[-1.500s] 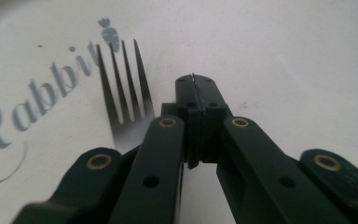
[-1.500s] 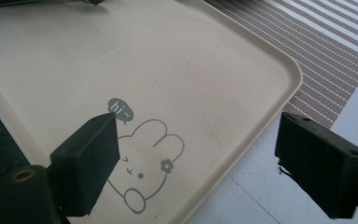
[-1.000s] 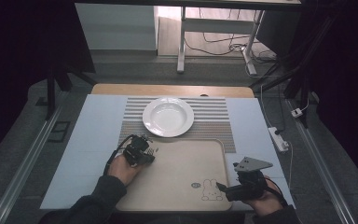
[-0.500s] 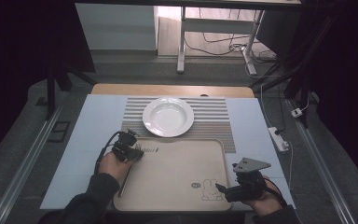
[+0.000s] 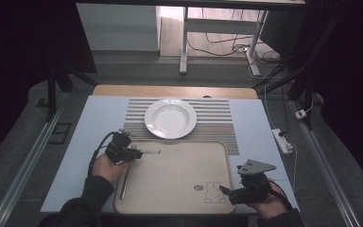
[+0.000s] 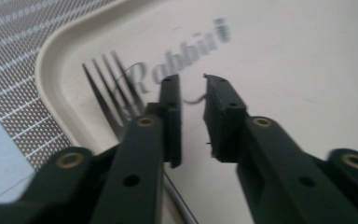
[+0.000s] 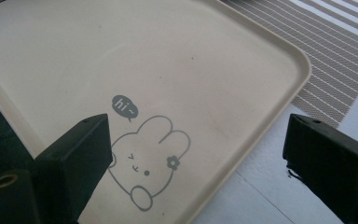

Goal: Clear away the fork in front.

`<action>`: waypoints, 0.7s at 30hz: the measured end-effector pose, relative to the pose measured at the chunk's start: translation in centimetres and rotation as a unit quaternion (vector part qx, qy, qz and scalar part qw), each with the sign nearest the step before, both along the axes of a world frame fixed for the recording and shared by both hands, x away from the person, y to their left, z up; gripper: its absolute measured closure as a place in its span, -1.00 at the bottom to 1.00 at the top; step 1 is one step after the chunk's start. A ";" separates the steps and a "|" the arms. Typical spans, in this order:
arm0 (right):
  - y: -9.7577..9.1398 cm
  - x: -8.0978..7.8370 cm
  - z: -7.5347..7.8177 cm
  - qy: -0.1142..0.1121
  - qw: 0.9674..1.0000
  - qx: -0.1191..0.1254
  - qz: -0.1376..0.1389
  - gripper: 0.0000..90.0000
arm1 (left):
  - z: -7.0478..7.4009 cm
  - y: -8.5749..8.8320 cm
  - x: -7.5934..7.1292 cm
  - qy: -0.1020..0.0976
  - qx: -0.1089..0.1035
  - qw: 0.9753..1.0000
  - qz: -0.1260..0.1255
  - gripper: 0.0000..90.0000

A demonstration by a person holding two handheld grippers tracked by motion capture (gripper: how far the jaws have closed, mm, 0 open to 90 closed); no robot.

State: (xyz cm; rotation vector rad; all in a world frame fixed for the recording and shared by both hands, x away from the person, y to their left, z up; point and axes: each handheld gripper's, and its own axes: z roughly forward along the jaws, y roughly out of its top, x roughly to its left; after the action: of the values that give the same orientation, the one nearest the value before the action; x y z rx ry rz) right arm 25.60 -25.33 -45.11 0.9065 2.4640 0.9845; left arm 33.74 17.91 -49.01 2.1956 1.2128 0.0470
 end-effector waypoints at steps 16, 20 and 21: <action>-1.8 -1.7 0.3 -0.002 0.999 0.021 -0.037 -0.93 | 2.9 6.2 -9.2 -0.081 -0.110 0.991 0.006 -0.32; -2.5 -2.0 0.4 0.001 0.998 0.035 -0.053 -0.94 | 3.1 7.3 -11.1 -0.098 -0.120 0.988 0.014 -0.50; -2.7 -2.1 0.4 0.001 0.998 0.039 -0.057 -0.94 | 3.1 7.5 -11.5 -0.103 -0.120 0.987 0.017 -0.53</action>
State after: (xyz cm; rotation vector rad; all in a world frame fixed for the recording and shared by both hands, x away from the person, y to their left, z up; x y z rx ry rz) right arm 23.50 -28.03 -44.70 1.0613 2.3618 1.0460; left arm 22.26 25.45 -45.90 1.9104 1.0802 0.1327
